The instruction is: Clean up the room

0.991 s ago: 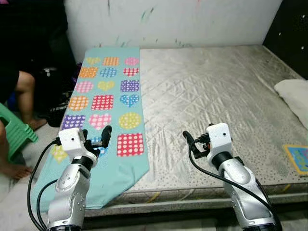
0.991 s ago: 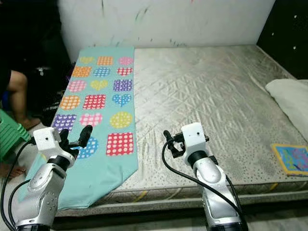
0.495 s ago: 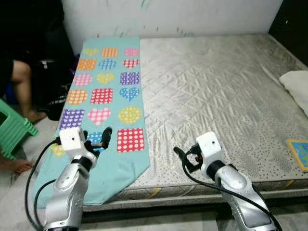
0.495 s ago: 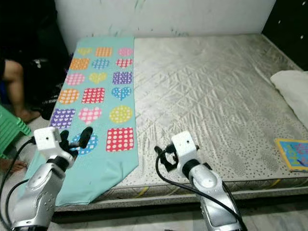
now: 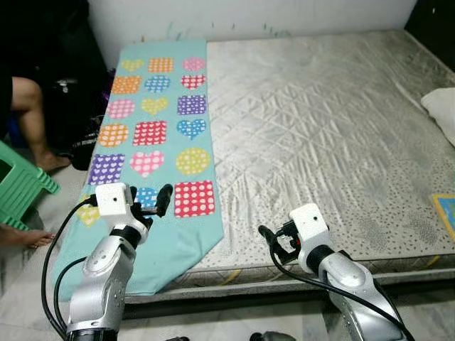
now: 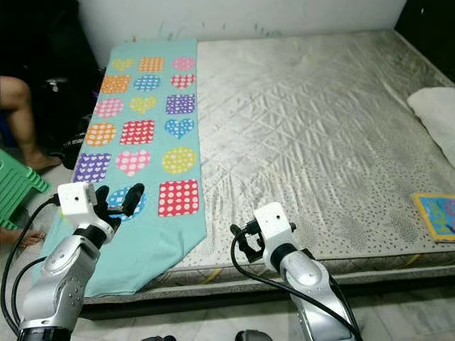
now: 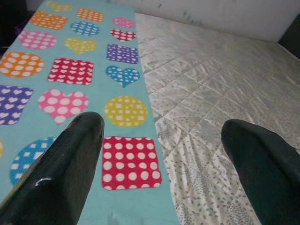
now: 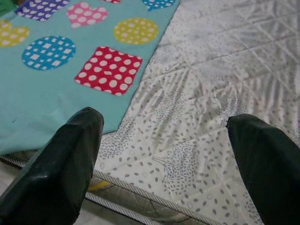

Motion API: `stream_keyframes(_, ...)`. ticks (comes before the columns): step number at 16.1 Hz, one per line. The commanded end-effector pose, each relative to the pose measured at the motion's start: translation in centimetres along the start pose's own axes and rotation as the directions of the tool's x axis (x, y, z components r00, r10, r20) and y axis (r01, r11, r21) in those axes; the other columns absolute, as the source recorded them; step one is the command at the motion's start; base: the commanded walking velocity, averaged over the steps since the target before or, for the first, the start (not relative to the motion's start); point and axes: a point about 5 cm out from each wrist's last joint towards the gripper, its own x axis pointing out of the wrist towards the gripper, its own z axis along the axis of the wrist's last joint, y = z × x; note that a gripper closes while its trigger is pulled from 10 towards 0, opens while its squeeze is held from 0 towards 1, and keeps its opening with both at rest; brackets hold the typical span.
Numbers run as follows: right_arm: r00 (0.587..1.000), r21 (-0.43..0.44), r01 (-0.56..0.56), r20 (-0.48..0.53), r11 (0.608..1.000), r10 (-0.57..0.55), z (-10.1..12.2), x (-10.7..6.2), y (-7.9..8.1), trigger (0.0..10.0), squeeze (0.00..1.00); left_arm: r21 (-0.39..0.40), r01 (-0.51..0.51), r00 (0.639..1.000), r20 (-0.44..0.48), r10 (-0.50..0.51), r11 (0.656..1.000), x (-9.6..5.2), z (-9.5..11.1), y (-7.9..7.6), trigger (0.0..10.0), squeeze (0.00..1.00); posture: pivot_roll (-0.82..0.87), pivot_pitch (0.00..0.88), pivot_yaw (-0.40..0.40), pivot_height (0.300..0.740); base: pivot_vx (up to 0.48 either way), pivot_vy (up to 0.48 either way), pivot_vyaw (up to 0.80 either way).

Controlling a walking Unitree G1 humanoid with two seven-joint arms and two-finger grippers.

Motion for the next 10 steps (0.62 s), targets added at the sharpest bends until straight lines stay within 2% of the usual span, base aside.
stream_keyframes(1, 1.000, -0.006, -0.009, 0.012, 1.000, 0.009, 0.48, 0.04, 0.30, 10.0, 0.00, 0.006, 0.009, 1.000, -0.015, -0.009, 1.000, 0.07, -0.16, 0.04, 10.0, 0.00, -0.22, 0.157, 0.051, 0.740, 0.289, 0.000, 0.00)
stream_keyframes(5, 1.000, -0.006, -0.011, 0.012, 1.000, 0.011, 0.58, 0.37, 0.46, 10.0, 0.00, 0.011, 0.016, 1.000, -0.017, -0.016, 1.000, 0.24, -0.12, -0.01, 10.0, 0.00, -0.22, 0.148, 0.050, 0.740, 0.278, 0.000, 0.00)
stream_keyframes(10, 1.000, -0.004, -0.009, 0.012, 1.000, 0.009, 0.61, 0.68, 0.40, 10.0, 0.00, 0.011, -0.023, 0.999, -0.047, 0.023, 1.000, 0.32, -0.64, 0.24, 10.0, 0.00, -0.21, 0.134, 0.049, 0.740, 0.000, 0.000, 0.00)
